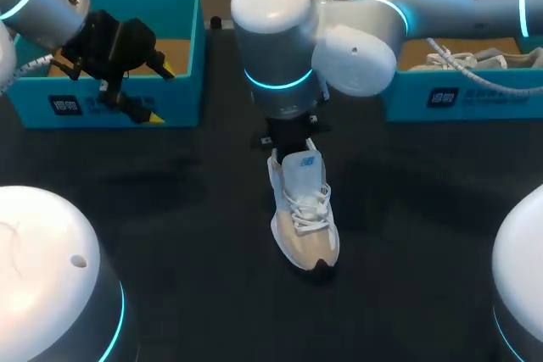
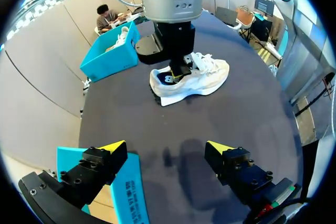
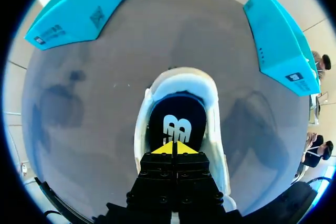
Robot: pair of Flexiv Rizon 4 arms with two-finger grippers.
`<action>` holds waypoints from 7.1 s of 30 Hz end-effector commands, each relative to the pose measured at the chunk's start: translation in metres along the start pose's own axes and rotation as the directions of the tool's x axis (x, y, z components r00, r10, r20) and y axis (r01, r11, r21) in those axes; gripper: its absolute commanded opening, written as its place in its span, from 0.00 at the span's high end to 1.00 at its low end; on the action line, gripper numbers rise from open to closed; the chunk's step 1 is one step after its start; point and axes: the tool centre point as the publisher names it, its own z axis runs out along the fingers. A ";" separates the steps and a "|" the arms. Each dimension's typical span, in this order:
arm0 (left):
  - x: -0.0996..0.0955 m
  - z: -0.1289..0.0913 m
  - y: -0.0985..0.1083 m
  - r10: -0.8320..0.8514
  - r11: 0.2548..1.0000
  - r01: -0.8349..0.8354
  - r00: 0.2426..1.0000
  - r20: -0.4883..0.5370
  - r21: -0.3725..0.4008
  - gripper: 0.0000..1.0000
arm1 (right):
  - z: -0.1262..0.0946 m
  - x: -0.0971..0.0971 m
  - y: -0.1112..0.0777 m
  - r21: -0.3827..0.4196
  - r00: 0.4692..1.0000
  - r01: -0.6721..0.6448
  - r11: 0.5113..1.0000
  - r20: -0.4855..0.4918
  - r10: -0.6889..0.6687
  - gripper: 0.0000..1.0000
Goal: Take the shoe out of the shoebox, open the shoe tongue, remove and reinsert the insole, then place the shoe into the shoebox
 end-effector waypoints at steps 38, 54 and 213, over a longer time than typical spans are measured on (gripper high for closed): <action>0.001 -0.001 0.000 0.000 1.000 0.000 1.000 0.001 -0.004 0.00 | 0.048 -0.005 0.029 -0.112 1.000 -0.008 0.994 -0.005 0.008 1.00; 0.001 -0.001 0.000 0.000 1.000 0.000 1.000 0.001 -0.004 0.00 | 0.032 -0.005 0.042 -0.222 0.999 0.020 0.975 0.047 -0.010 1.00; 0.001 -0.001 0.000 0.000 1.000 0.000 1.000 0.001 -0.004 0.00 | -0.040 -0.016 -0.024 0.121 0.976 0.191 0.974 -0.130 -0.175 0.70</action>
